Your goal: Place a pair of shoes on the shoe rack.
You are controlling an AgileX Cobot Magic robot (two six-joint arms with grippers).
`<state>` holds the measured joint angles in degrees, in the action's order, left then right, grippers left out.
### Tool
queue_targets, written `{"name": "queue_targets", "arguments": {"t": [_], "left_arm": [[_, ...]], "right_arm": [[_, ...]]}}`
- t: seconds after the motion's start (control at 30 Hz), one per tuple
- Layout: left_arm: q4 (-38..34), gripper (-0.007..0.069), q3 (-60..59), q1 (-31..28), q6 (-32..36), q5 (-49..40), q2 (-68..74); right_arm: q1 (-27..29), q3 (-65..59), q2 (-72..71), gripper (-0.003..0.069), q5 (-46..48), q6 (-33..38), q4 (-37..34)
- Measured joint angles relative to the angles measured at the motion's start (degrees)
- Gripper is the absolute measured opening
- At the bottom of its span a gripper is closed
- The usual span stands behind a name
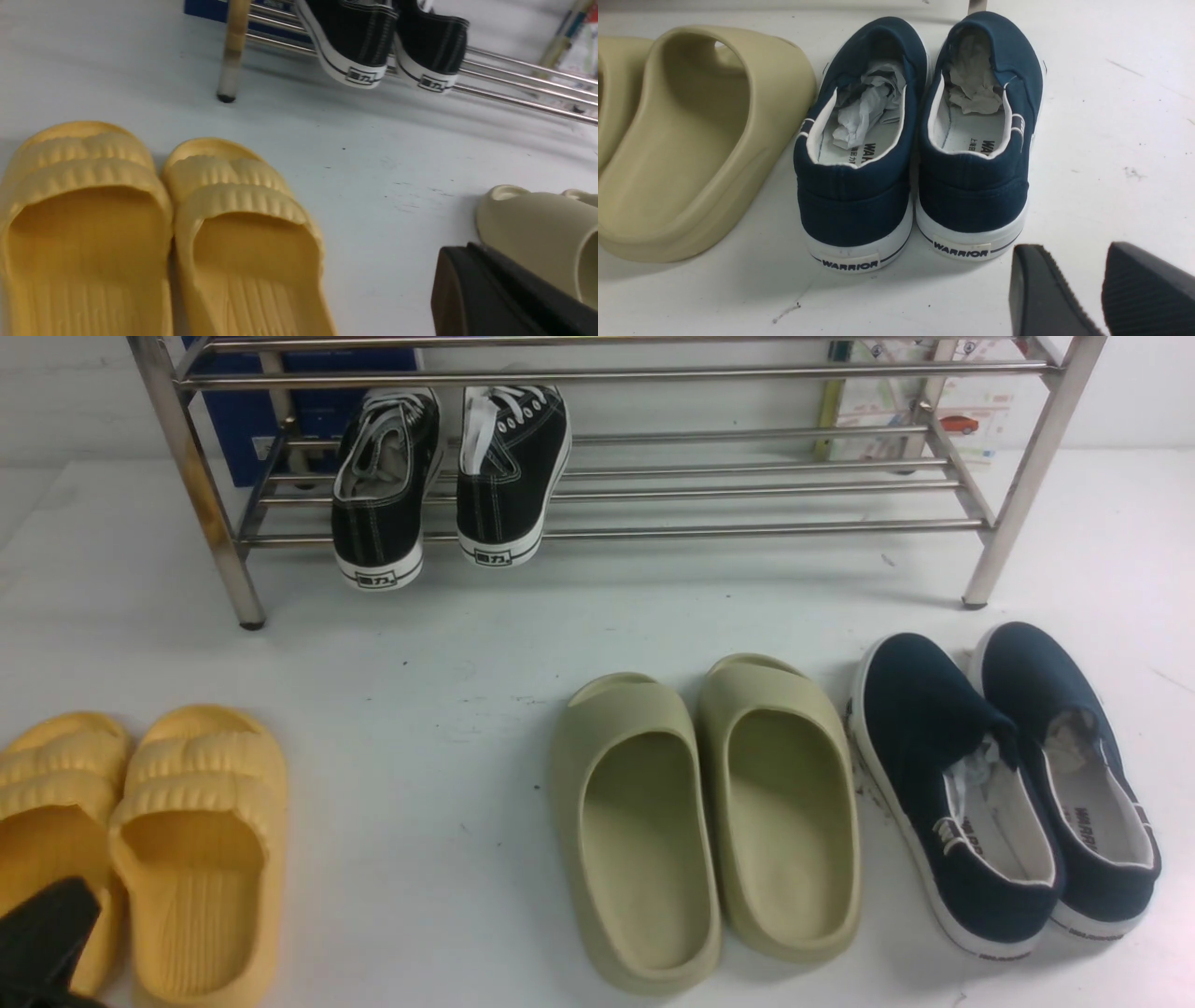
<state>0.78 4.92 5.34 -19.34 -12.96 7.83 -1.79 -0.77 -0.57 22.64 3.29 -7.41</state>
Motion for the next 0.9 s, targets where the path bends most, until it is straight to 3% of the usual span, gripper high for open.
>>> {"name": "queue_targets", "arguments": {"t": [0.23,0.4,0.9], "left_arm": [[-6.7,-0.0013,-6.4,-3.2,4.8,-3.9,-8.4],[-7.2,-0.0013,-6.6,-3.3,4.9,-9.3,-8.4],[-7.2,-0.0013,-6.7,-3.3,5.0,-9.9,-8.4]], "right_arm": [[0.0,0.0,0.0,0.0246,0.0,0.0,0.0],[0.0,0.0,0.0,0.0246,0.0,0.0,0.0],[0.0,0.0,0.0,0.0246,0.0,0.0,0.0]]}}
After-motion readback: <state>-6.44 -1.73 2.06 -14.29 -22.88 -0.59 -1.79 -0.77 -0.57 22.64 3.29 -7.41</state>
